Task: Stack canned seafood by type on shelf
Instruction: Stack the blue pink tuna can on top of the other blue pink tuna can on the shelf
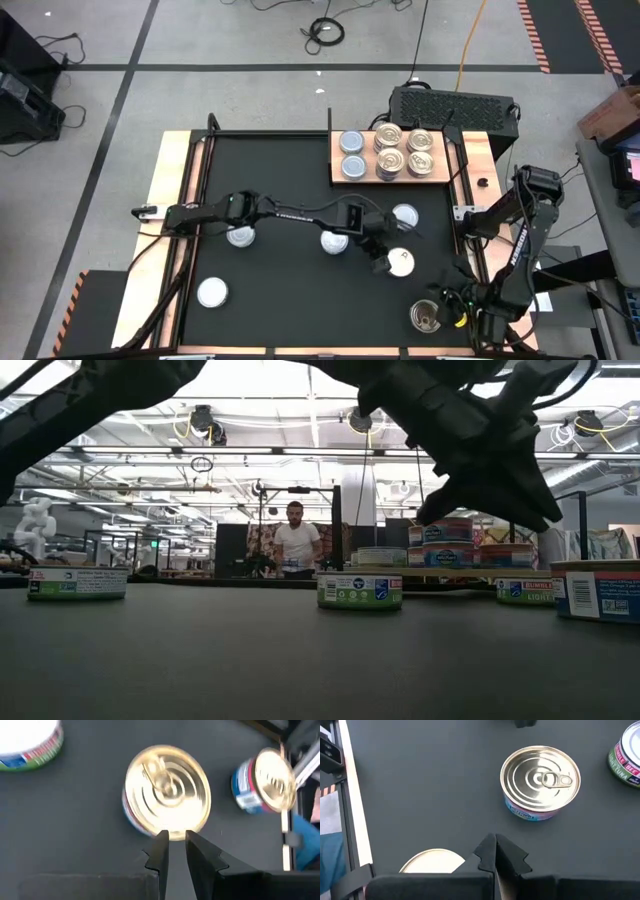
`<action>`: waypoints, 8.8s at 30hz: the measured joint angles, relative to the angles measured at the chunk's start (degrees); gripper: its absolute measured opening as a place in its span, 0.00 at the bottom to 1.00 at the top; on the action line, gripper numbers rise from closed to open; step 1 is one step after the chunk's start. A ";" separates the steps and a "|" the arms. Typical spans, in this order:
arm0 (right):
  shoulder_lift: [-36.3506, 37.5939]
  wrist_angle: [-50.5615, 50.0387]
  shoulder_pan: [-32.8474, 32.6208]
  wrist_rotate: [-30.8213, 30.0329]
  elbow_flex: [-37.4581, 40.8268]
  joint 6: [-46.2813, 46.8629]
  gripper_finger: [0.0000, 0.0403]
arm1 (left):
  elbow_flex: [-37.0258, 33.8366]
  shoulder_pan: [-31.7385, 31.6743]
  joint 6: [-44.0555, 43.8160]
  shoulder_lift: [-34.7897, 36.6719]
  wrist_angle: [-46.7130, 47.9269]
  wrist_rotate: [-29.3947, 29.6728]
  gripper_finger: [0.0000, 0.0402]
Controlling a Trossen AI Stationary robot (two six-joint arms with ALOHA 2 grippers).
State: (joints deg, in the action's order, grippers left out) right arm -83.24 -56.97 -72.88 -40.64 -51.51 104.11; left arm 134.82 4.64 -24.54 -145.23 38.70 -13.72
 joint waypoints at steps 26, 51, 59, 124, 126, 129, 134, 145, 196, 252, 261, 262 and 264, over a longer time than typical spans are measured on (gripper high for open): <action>0.00 -0.11 0.02 -0.37 -0.02 -0.41 0.00 | 0.07 0.86 -14.00 -3.85 -4.21 8.39 0.49; 0.00 0.22 0.02 -1.58 -0.04 -1.26 0.00 | 0.07 -0.22 -13.32 -4.28 -3.76 6.42 0.08; 0.00 0.42 0.02 -1.46 -0.02 -1.26 0.00 | 0.17 -1.92 -12.62 -4.28 -3.96 3.67 0.01; -0.02 -4.92 0.21 -1.60 -0.04 -1.29 0.00 | 0.16 -23.84 -22.11 2.23 -32.43 7.28 0.00; -0.02 -5.22 0.56 -1.56 -0.04 -1.26 0.00 | 0.15 -24.22 -22.10 2.08 -33.43 7.74 0.00; -0.02 -5.44 1.36 -1.60 -0.04 -1.29 0.00 | 0.17 -24.68 -22.09 1.40 -35.40 7.91 0.00; -0.02 -5.74 2.86 -1.60 -0.04 -1.35 0.00 | 0.15 -25.37 -23.15 -0.65 -37.13 7.67 0.00; 0.00 -6.14 4.30 -1.36 -0.04 -1.48 0.00 | 0.19 -25.41 -21.63 -0.95 -38.49 7.10 0.00; 1.25 -8.08 7.67 -1.40 -0.39 -4.67 0.00 | 0.01 -19.26 35.45 6.77 -10.31 10.25 0.70; -3.78 -29.27 114.60 19.78 -28.68 -116.07 0.97 | -106.01 -1.30 19.10 73.37 -71.38 20.13 0.63; -4.07 -27.29 114.59 22.77 -28.24 -115.69 0.97 | -106.01 -1.28 19.04 73.33 -71.33 19.93 0.63; -4.31 -27.32 114.60 22.79 -28.24 -115.69 0.97 | -106.01 -1.28 19.03 73.33 -71.33 19.92 0.63; -4.83 -27.15 114.93 22.91 -28.20 -115.74 0.97 | -106.01 -1.21 19.02 73.33 -71.28 19.91 0.63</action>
State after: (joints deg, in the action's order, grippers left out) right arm -88.07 -84.12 42.05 -17.73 -79.70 -11.63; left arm 28.82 3.43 -5.52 -71.90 -32.58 6.20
